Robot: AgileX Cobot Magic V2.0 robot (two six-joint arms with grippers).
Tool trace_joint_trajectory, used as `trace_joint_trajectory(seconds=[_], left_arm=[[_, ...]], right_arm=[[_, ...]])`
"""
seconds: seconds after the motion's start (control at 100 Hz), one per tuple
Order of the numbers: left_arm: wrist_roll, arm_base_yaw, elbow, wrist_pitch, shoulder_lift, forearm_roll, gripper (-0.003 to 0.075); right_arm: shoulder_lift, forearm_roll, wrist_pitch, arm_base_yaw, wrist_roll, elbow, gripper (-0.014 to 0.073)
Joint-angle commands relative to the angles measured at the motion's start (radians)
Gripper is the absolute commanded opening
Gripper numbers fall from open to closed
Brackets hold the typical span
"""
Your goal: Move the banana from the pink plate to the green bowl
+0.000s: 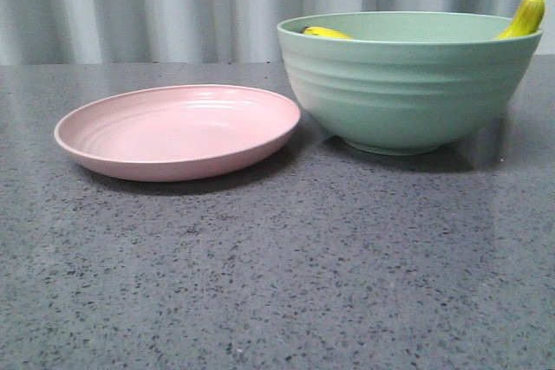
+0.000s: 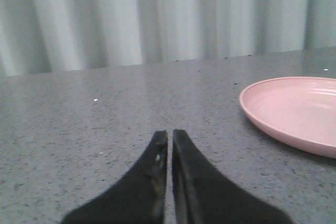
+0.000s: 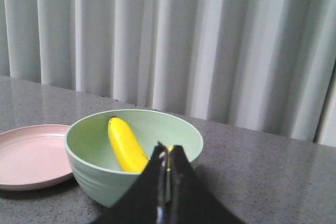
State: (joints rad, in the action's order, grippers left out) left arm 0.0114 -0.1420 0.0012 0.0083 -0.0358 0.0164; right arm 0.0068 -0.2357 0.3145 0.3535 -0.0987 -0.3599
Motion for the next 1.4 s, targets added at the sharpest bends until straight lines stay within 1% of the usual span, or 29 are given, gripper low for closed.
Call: trace_joint_trajectory(seconds=[0.0, 0.05, 0.15, 0.33, 1.29, 1.39], left_arm=[[-0.011, 0.047, 0.027, -0.092, 0.033, 0.0, -0.0019], [-0.011, 0.071, 0.025, -0.008, 0.062, 0.005, -0.0019], [-0.011, 0.106, 0.027, 0.095, 0.072, 0.024, -0.0019], [-0.011, 0.107, 0.027, 0.28, 0.072, 0.041, -0.0019], [-0.011, 0.107, 0.027, 0.268, 0.072, 0.041, -0.0019], [-0.011, 0.107, 0.027, 0.268, 0.072, 0.041, -0.0019]], right_arm=[[0.012, -0.018, -0.072, -0.006, 0.002, -0.026, -0.008], [0.012, -0.018, -0.072, -0.006, 0.002, -0.026, -0.0079], [0.012, -0.018, -0.072, -0.006, 0.002, -0.026, -0.008], [0.012, -0.018, -0.074, -0.006, 0.002, -0.026, -0.008], [0.012, -0.018, -0.077, -0.006, 0.002, -0.018, -0.0079], [0.012, -0.018, -0.077, -0.028, 0.002, 0.005, -0.008]])
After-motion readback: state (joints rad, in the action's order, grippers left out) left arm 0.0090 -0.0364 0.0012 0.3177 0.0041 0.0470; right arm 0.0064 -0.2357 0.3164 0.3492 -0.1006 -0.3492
